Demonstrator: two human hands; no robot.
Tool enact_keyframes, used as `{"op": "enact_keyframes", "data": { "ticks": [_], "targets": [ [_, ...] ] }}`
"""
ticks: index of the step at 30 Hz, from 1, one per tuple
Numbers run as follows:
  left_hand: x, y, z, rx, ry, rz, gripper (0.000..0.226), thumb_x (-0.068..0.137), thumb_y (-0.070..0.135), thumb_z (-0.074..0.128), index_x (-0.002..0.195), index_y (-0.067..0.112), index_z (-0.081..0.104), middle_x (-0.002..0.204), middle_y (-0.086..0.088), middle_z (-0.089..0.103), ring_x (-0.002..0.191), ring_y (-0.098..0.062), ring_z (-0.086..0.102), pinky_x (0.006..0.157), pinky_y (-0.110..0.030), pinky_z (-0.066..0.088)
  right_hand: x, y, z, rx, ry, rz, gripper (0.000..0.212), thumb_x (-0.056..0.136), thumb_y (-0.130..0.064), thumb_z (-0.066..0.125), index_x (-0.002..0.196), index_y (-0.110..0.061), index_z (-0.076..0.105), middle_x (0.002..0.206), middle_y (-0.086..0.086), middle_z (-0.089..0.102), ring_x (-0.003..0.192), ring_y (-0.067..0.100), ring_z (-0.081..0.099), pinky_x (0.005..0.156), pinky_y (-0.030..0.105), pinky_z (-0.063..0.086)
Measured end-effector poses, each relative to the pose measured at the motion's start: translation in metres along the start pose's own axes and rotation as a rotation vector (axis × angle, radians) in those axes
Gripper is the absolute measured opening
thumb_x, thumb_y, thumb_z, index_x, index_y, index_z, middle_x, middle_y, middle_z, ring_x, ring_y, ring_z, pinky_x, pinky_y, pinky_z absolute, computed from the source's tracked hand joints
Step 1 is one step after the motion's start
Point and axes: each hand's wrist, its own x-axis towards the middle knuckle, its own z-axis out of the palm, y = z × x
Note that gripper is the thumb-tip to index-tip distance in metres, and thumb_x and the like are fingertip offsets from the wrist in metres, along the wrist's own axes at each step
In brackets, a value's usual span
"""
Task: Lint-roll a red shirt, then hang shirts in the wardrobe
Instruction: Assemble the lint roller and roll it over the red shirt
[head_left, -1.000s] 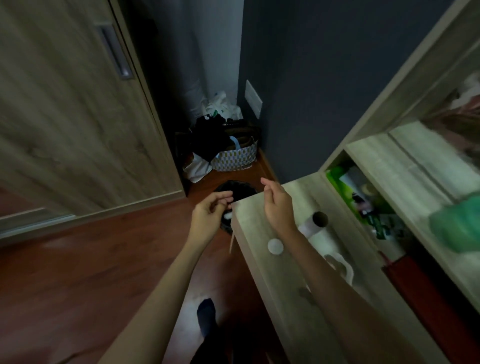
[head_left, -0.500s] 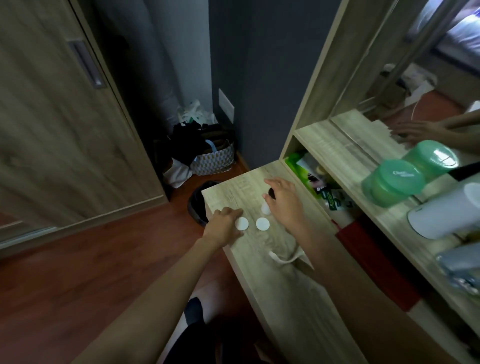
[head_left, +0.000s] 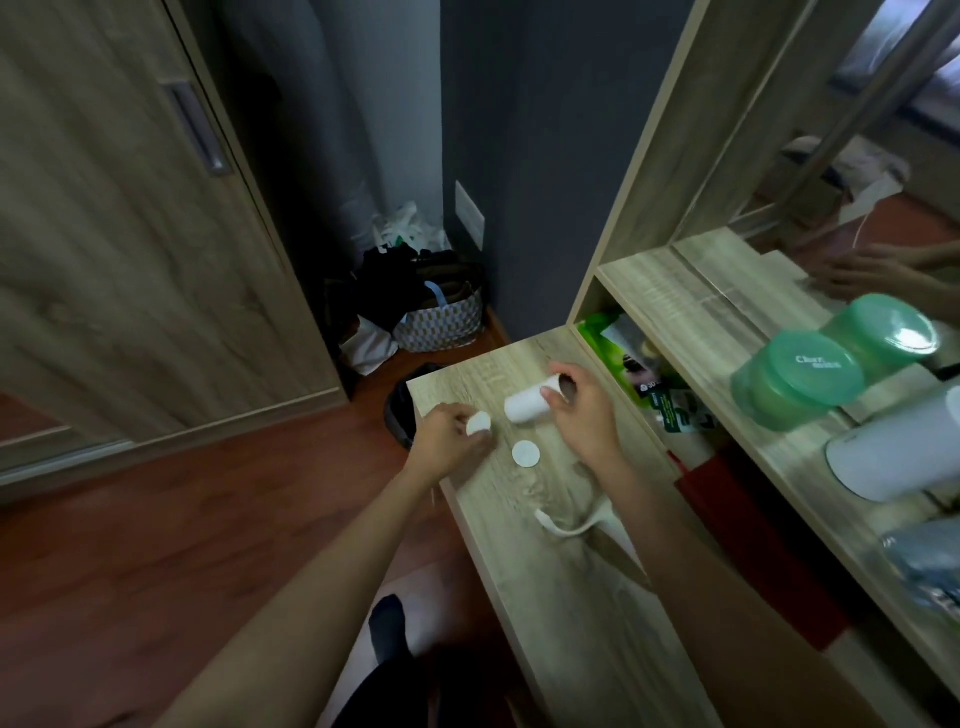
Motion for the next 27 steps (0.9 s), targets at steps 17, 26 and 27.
{"op": "enact_keyframes", "data": {
  "ticks": [17,26,27],
  "targets": [
    [-0.031,0.021,-0.042,-0.847,-0.042,-0.113,0.025,0.092,0.018,0.067,0.117,0.022,0.068,0.120,-0.008,0.063,0.090,-0.006,0.069,0.077,-0.023,0.056,-0.037,-0.022,0.003,0.887,-0.106,0.325,0.030,0.092,-0.010,0.059,0.121,-0.009,0.061,0.117,0.000,0.056,0.116,0.024,0.056,0.083,0.034,0.058],
    [-0.032,0.023,-0.048,-0.808,-0.070,-0.090,0.023,0.091,0.009,0.066,0.112,0.018,0.067,0.107,-0.009,0.061,0.080,-0.012,0.071,0.072,-0.021,0.058,-0.037,-0.025,0.004,0.857,-0.135,0.280,0.027,0.091,-0.012,0.060,0.118,-0.012,0.062,0.124,0.009,0.055,0.115,0.022,0.057,0.077,0.027,0.058],
    [-0.032,0.023,-0.048,-0.811,-0.067,-0.090,0.024,0.090,0.007,0.067,0.112,0.016,0.067,0.105,-0.009,0.062,0.077,-0.010,0.071,0.071,-0.021,0.058,-0.037,-0.026,0.005,0.859,-0.136,0.280,0.025,0.091,-0.012,0.060,0.116,-0.013,0.063,0.125,0.010,0.054,0.115,0.022,0.057,0.077,0.027,0.058]
  ]
}}
